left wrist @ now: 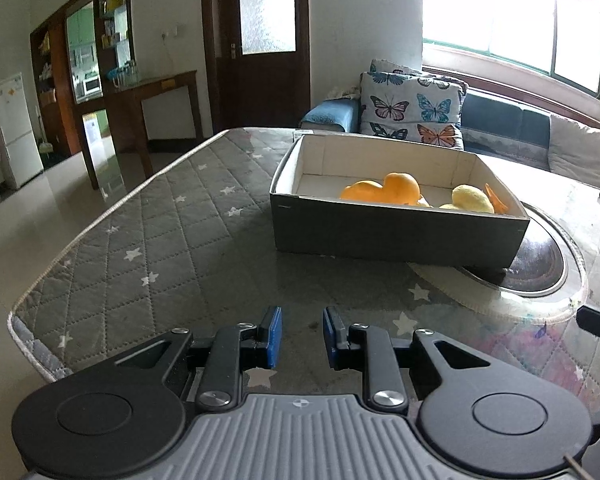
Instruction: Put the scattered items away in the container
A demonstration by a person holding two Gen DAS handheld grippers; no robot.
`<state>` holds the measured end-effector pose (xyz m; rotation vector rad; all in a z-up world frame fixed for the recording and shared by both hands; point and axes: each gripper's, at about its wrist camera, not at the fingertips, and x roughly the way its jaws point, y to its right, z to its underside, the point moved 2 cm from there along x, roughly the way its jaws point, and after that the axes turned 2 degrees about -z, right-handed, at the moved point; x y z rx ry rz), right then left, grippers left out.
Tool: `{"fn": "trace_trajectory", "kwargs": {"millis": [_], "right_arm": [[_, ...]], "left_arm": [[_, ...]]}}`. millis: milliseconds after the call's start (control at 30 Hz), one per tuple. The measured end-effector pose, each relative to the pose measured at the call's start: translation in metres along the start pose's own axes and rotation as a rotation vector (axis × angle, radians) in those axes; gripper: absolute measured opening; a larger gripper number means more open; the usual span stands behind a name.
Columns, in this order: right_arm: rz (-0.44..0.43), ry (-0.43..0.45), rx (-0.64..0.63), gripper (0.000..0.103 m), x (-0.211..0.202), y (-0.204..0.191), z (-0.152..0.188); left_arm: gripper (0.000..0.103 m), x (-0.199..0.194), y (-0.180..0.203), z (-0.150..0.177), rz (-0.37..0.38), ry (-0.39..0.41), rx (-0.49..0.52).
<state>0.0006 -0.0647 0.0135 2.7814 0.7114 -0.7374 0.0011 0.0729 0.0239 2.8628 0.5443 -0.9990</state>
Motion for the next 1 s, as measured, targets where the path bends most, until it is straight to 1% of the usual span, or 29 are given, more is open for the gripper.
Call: {"fn": "trace_trajectory", "kwargs": {"millis": [167, 433, 633, 733, 833, 1000], "right_arm": [[0.026, 0.000, 0.004, 0.103, -0.005, 0.005, 0.004], [0.069, 0.000, 0.015, 0.103, -0.011, 0.014, 0.009], [0.096, -0.001, 0.013, 0.103, -0.012, 0.016, 0.009], [0.107, -0.001, 0.010, 0.103, -0.013, 0.016, 0.009], [0.116, -0.004, 0.008, 0.103, -0.012, 0.016, 0.008], [0.128, -0.011, 0.003, 0.103, -0.009, 0.019, 0.006]], "left_arm": [[0.025, -0.005, 0.010, 0.005, -0.048, 0.036, 0.050], [0.025, -0.011, 0.018, 0.006, -0.072, 0.060, 0.067], [0.025, -0.012, 0.020, 0.006, -0.115, 0.070, 0.072], [0.025, -0.012, 0.020, 0.005, -0.116, 0.067, 0.066], [0.025, -0.011, 0.018, 0.003, -0.098, 0.056, 0.051], [0.025, -0.009, 0.016, -0.001, -0.106, 0.056, 0.036]]}}
